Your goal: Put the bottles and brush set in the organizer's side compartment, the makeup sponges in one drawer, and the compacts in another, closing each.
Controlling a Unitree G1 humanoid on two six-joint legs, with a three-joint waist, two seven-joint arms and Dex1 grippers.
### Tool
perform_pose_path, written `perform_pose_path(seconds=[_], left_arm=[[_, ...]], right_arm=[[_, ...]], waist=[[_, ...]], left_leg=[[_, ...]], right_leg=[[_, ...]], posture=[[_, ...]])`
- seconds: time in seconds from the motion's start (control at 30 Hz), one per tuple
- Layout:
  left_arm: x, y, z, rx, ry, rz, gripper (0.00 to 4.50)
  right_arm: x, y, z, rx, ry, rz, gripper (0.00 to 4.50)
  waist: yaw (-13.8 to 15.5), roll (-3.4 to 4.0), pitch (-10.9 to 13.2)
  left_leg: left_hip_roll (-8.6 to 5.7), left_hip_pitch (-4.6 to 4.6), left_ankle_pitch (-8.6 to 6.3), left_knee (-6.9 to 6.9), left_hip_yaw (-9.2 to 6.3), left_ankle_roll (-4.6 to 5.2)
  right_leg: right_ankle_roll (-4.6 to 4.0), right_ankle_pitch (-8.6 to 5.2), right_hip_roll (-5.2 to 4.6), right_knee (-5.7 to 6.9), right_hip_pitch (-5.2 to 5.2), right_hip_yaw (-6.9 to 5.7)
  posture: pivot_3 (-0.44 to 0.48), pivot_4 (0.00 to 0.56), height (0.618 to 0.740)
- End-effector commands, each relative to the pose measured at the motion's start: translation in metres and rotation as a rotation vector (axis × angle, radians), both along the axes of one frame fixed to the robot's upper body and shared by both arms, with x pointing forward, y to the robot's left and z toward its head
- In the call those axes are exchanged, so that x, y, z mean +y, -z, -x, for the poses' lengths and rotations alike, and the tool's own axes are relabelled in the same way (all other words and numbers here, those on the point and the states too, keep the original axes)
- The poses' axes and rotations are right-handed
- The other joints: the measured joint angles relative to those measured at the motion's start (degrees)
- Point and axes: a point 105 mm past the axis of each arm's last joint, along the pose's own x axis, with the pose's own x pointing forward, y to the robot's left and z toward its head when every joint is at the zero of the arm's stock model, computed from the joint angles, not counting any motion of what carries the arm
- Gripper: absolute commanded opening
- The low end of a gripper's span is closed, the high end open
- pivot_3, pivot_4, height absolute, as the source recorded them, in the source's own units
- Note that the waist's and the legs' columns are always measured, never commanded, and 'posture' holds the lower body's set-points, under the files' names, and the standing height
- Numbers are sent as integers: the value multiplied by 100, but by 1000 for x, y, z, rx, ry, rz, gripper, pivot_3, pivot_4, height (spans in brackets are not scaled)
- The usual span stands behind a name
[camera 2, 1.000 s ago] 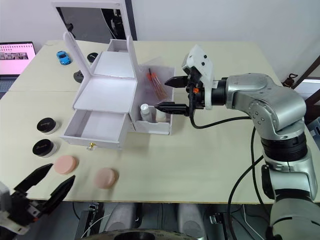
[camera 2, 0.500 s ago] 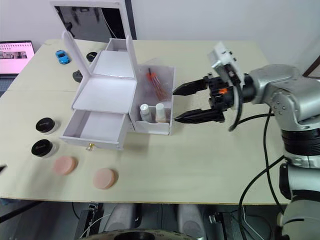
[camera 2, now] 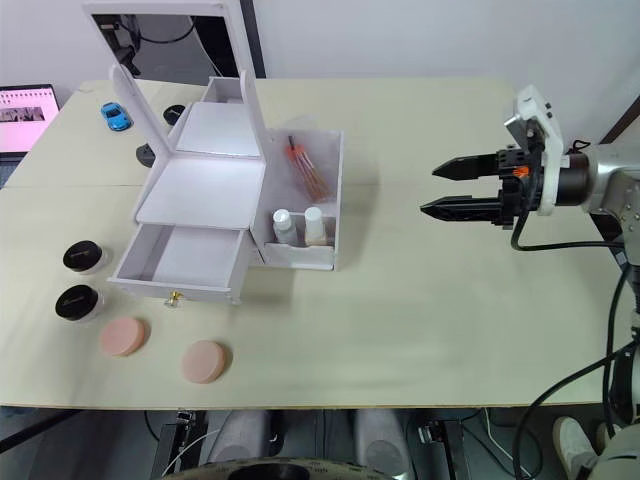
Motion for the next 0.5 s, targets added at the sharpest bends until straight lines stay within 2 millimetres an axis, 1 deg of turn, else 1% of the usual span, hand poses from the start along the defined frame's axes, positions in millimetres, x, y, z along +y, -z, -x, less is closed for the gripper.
perform_pose_path(seconds=[0.03,0.17,0.3,0.37,0.47,0.5], left_arm=[[0,-6,-1,10,25,-62,4480],[1,-5,0,7,29,-58,4480],[-7,4,13,45,53,3,4480],[-18,12,25,87,78,26,4480],[-38,31,55,157,101,41,4480],[-43,37,62,169,89,42,4480]], right_arm=[[0,-19,4,-89,-1,7,4500],[6,-21,1,-105,-23,8,4500],[25,-19,-5,-128,-83,18,4500],[37,-18,-5,-141,-135,24,4500],[56,-19,0,-148,-235,12,4500],[61,-19,1,-148,-261,9,4500]], waist=[[-2,0,0],[1,-2,-1],[-35,-3,-1],[-77,-3,-1],[-138,-4,-1],[-147,-5,-1]], left_leg=[[1,3,0,1,7,0],[13,15,0,9,23,0],[28,27,0,6,44,0],[31,32,0,1,48,0],[35,29,0,1,50,0],[35,27,-1,2,55,0]], right_leg=[[-1,1,-1,1,0,4],[-3,3,-1,7,1,8],[-11,9,0,13,0,9],[-12,9,1,17,-1,10],[-12,9,3,16,-4,10],[-12,9,3,14,-6,15]], posture=[[0,150,725],[0,150,725],[0,150,725],[0,150,725],[0,150,725],[0,150,725]])
